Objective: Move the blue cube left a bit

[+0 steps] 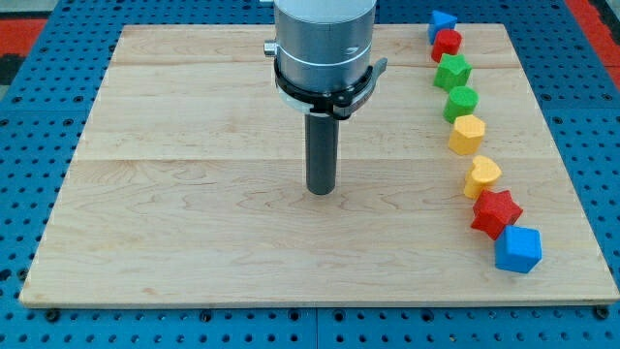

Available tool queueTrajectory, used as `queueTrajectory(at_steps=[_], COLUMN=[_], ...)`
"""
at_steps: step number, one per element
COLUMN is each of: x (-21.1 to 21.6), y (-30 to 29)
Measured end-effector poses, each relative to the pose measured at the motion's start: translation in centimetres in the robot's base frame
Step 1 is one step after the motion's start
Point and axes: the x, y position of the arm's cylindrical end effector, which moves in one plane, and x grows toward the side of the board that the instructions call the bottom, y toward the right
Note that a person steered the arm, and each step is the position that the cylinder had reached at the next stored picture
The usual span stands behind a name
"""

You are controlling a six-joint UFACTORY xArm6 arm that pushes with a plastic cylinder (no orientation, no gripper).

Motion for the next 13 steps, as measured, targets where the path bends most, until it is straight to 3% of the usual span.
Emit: queueTrajectory(at_steps=[2,3,5,6,8,9,12,13], x=[0.7,4.6,12.1,13.2,13.2,10.0,8.3,6.7], y=[0.0,0.5,11.8,15.6,26.1,26.5,4.7,5.2])
